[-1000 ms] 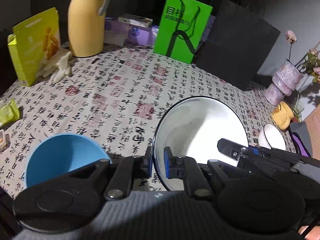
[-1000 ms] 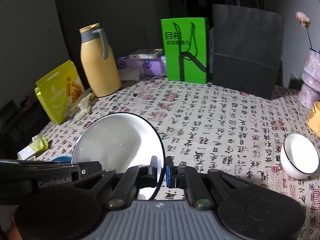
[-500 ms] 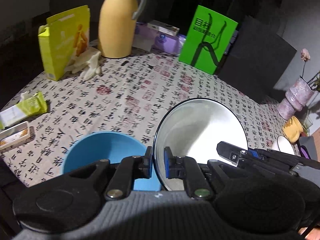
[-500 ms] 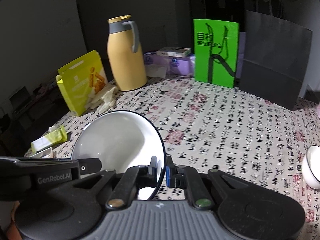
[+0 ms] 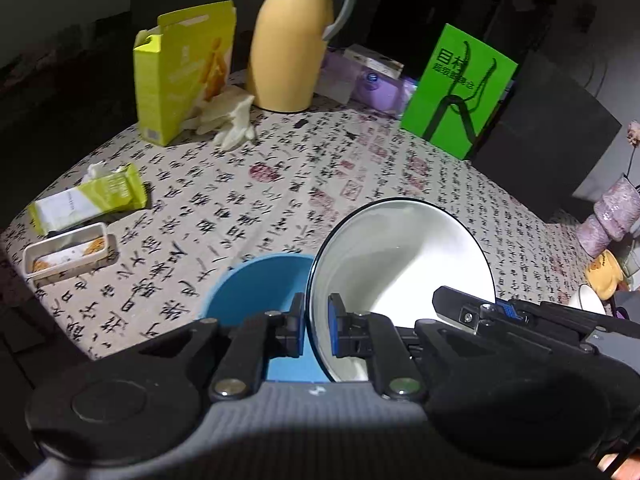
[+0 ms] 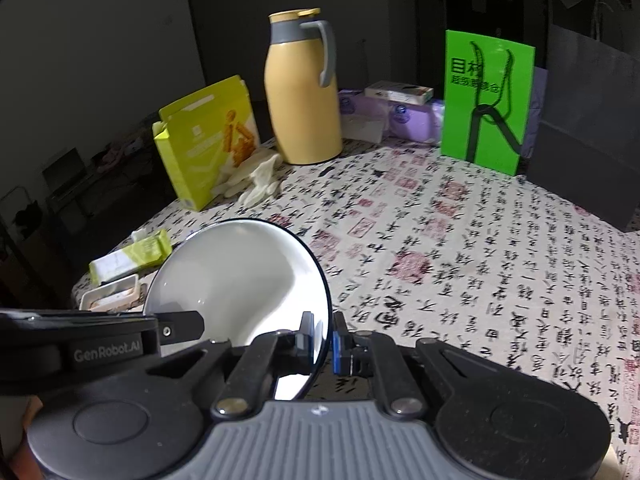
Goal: Organize plates and bowls
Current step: 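Carry the white bowl toward the blue bowl with both grippers, then lower the white bowl into the blue bowl with both grippers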
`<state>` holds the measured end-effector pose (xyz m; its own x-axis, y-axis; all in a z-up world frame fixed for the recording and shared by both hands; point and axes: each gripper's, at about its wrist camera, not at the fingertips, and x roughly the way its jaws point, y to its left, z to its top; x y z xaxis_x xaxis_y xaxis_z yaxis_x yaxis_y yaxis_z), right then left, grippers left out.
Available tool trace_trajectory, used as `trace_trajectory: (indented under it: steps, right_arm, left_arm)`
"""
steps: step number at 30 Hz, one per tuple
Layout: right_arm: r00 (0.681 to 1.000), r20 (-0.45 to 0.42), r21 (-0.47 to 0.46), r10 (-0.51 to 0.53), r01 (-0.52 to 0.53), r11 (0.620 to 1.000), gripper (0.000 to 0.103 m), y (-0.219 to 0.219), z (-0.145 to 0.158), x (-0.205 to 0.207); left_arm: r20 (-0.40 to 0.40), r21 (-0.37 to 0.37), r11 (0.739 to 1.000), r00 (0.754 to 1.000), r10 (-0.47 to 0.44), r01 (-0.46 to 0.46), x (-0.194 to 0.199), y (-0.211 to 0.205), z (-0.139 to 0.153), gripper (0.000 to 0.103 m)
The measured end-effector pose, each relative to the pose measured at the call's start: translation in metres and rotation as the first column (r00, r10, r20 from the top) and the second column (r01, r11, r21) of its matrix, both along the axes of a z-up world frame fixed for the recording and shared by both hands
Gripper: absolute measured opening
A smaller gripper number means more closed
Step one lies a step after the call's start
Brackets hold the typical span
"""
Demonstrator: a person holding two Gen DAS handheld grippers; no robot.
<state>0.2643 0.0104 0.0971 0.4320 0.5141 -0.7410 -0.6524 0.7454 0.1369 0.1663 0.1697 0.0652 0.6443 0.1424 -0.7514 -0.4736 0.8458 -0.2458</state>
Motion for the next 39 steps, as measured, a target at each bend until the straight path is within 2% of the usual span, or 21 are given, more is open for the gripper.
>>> trace_trajectory:
  steps: [12,29,39]
  right_arm:
    - [0.999,-0.027,-0.025,0.043,-0.043,0.999,0.009,0.026,-0.014,-0.010]
    - [0.992,-0.104,-0.076,0.067,-0.075,0.994,0.009,0.047,-0.051,-0.005]
    - [0.987,-0.142,-0.113,0.074,-0.090,0.989,0.010,0.054,-0.066,0.000]
  left_arm:
    - [-0.021,-0.014,0.999,0.999,0.030,-0.030,-0.013,0.022,-0.014,0.011]
    - [-0.101,-0.037,0.999,0.995,0.021,-0.025,-0.005,0.042,-0.047,0.011]
    - [-0.147,0.004,1.000,0.989,-0.015,0.016,0.007,0.042,-0.055,0.011]
